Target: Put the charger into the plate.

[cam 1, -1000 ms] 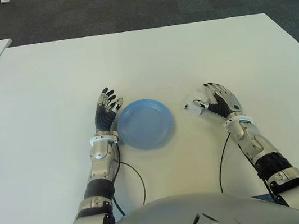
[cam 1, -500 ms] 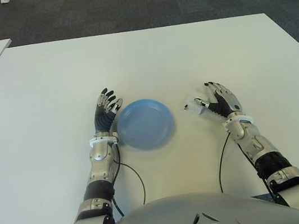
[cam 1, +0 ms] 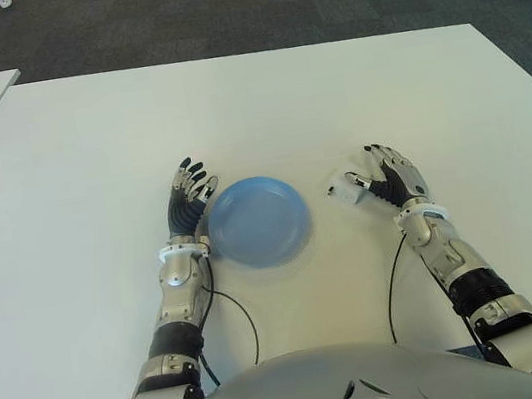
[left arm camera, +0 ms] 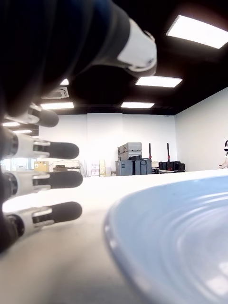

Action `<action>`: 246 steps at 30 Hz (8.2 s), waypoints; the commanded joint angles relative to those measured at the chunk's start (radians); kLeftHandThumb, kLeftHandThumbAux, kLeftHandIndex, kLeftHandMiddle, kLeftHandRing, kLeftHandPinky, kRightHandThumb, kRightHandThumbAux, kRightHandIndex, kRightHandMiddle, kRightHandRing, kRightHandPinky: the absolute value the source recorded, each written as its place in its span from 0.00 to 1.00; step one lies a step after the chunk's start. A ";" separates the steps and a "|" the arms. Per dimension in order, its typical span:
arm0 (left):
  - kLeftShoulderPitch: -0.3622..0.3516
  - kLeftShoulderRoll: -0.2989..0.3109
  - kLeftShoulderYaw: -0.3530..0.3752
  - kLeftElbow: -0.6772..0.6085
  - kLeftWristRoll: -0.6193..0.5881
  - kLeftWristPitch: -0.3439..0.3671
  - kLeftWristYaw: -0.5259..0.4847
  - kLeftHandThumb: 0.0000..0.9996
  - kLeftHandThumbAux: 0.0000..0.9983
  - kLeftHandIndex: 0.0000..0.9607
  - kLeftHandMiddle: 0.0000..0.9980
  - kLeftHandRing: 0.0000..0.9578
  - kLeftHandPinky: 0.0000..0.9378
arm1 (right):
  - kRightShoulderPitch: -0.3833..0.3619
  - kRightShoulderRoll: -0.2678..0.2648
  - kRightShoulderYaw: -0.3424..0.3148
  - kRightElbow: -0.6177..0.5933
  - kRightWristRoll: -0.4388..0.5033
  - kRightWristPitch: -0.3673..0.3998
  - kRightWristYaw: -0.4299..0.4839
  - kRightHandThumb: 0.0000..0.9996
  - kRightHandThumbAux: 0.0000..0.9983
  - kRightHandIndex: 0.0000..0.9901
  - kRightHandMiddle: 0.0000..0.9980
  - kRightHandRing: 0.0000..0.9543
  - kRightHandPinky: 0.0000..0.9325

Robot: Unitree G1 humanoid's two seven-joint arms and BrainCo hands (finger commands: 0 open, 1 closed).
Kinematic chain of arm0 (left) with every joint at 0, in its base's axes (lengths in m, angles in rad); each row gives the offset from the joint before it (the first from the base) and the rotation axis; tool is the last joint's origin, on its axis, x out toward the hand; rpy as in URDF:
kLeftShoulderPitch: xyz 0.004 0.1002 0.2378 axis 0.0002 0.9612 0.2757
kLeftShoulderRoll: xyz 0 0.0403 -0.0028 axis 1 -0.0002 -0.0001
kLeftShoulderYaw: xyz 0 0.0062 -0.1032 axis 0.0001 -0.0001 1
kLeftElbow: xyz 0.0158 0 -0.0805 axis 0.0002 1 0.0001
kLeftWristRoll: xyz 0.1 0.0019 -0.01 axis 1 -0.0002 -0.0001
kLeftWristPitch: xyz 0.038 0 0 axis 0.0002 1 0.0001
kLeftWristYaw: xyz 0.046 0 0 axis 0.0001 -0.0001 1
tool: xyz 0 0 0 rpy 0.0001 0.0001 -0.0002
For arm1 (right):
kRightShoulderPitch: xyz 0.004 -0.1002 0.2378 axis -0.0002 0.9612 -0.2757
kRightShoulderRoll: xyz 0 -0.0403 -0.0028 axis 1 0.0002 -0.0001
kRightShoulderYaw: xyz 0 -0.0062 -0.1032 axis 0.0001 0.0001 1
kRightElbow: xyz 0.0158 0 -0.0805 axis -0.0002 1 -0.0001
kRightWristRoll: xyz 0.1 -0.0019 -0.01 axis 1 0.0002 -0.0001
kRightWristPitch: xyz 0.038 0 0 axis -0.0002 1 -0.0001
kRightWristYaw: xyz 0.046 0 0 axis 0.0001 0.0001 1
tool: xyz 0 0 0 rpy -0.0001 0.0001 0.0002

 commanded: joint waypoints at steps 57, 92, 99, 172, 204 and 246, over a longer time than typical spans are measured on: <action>0.035 -0.008 0.000 0.037 0.004 0.052 0.008 0.00 0.59 0.11 0.19 0.21 0.25 | 0.168 0.023 0.010 -0.318 0.043 0.013 0.138 0.31 0.19 0.00 0.00 0.00 0.00; 0.034 -0.012 0.002 0.030 -0.002 0.056 0.004 0.00 0.58 0.13 0.20 0.23 0.26 | 0.183 0.017 0.017 -0.331 0.000 0.038 0.166 0.33 0.17 0.00 0.00 0.00 0.00; 0.037 -0.012 0.001 0.019 -0.005 0.058 -0.002 0.00 0.58 0.12 0.20 0.22 0.25 | 0.186 0.013 0.014 -0.327 -0.003 0.034 0.164 0.32 0.18 0.00 0.00 0.00 0.00; 0.146 0.018 -0.001 -0.175 -0.031 0.135 -0.046 0.00 0.55 0.11 0.18 0.19 0.21 | 0.150 0.019 0.103 -0.113 -0.205 0.062 -0.242 0.34 0.30 0.00 0.00 0.00 0.04; 0.159 0.020 -0.001 -0.207 -0.036 0.157 -0.055 0.00 0.55 0.12 0.19 0.20 0.23 | 0.160 0.015 0.089 -0.111 -0.136 0.022 -0.211 0.30 0.31 0.00 0.00 0.00 0.09; 0.195 -0.003 -0.017 -0.284 -0.016 0.188 -0.036 0.00 0.54 0.12 0.18 0.19 0.21 | 0.193 -0.014 0.078 -0.361 -0.133 0.315 0.239 0.26 0.34 0.00 0.00 0.01 0.11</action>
